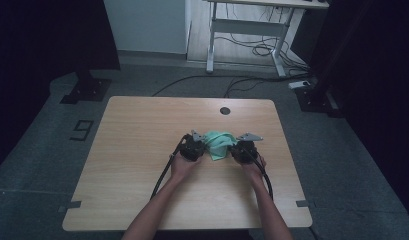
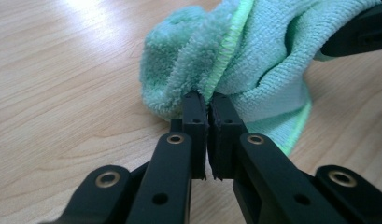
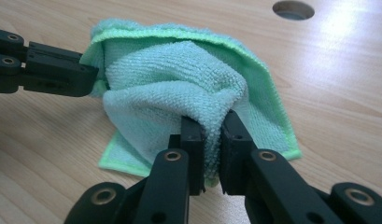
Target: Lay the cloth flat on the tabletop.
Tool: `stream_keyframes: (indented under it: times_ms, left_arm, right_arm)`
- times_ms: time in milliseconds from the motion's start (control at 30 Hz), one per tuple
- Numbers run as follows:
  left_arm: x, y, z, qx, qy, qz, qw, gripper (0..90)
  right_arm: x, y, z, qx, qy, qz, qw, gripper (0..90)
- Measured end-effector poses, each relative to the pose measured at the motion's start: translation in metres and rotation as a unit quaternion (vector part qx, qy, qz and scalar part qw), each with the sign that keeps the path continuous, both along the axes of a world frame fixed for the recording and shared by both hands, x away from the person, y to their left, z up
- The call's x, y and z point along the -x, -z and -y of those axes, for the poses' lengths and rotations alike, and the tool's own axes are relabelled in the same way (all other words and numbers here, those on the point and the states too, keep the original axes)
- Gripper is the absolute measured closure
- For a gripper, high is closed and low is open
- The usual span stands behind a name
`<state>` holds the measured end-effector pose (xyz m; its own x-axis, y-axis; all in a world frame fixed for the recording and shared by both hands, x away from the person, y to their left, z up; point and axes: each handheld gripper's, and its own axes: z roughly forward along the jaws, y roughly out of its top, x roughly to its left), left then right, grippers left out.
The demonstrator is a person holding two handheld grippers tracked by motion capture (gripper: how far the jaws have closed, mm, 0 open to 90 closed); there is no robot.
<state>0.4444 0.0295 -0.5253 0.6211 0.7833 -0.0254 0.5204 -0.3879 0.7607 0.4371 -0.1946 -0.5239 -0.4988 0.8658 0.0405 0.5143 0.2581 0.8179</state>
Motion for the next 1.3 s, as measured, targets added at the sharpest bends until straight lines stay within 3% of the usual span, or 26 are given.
stream_keyframes:
  times_ms: [233, 467, 633, 1300]
  left_arm:
    - [0.010, -0.015, -0.009, 0.011, 0.013, 0.012, 0.9998, 87.4]
    - [0.031, -0.046, -0.023, 0.019, 0.031, 0.041, 0.9985, 87.5]
    - [0.056, -0.072, -0.042, 0.026, 0.044, 0.069, 0.9963, 87.5]
    - [0.094, -0.091, -0.084, 0.034, 0.046, 0.093, 0.9940, 87.3]
  right_arm:
    - [0.013, -0.011, 0.009, -0.023, -0.003, 0.021, 0.9995, 82.6]
    - [0.028, -0.031, 0.006, -0.029, -0.012, 0.049, 0.9983, 82.6]
    - [0.047, -0.055, -0.002, -0.046, -0.038, 0.082, 0.9948, 82.7]
    - [0.073, -0.071, -0.028, -0.053, -0.084, 0.109, 0.9890, 82.7]
